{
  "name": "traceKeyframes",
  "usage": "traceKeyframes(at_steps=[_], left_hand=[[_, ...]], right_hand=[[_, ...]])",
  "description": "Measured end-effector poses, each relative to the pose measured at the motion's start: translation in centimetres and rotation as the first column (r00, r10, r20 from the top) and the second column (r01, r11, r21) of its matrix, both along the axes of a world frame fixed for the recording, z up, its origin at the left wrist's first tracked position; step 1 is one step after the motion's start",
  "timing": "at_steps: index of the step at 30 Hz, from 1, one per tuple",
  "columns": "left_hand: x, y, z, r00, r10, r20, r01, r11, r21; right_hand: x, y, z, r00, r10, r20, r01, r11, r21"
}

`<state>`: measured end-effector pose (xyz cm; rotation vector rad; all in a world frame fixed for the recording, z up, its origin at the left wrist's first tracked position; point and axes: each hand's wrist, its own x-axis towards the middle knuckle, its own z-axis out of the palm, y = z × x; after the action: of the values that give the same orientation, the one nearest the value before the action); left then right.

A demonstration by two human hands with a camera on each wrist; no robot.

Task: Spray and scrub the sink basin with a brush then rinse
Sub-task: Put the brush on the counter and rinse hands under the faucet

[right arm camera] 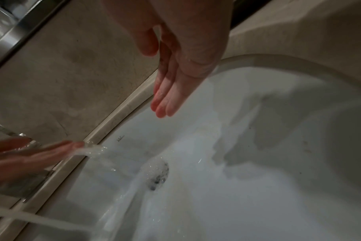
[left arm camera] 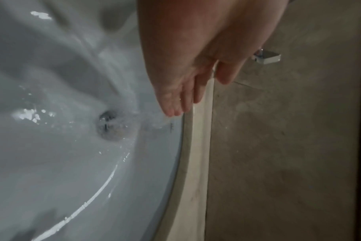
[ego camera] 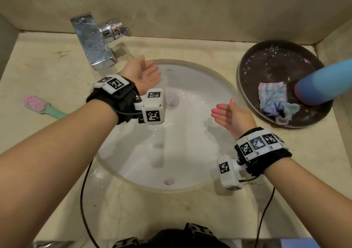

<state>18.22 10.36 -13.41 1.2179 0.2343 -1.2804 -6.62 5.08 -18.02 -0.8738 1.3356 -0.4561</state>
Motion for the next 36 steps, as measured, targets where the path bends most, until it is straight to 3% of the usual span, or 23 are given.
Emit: traceKeyframes(at_steps=[3, 11, 15, 26, 36], left_hand=[[0.8, 1.2, -1.4, 0.997, -0.024, 0.072, 0.017, 0.996, 0.091], [3.2, 6.0, -3.4, 0.996, -0.059, 0.073, 0.037, 0.963, 0.268], [4.1, 7.6, -3.1, 0.992, -0.02, 0.126, -0.024, 0.94, 0.34], [6.6, 11.6, -1.8, 0.994, 0.091, 0.064, -0.104, 0.967, 0.233], [7.9, 13.6, -2.0, 0.994, 0.102, 0.027, -0.105, 0.973, 0.204]], right_hand=[[-0.3, -0.1, 0.0, 1.0, -0.003, 0.0, 0.003, 1.0, -0.007], [0.5, 0.5, 0.1, 0.999, 0.028, -0.017, -0.028, 1.0, -0.009], [1.8, 1.0, 0.4, 0.998, 0.06, -0.022, -0.061, 0.998, -0.017], [5.2, 1.8, 1.6, 0.993, 0.112, -0.024, -0.113, 0.992, -0.054], [7.4, 2.5, 1.5, 0.987, 0.153, -0.045, -0.155, 0.986, -0.064]])
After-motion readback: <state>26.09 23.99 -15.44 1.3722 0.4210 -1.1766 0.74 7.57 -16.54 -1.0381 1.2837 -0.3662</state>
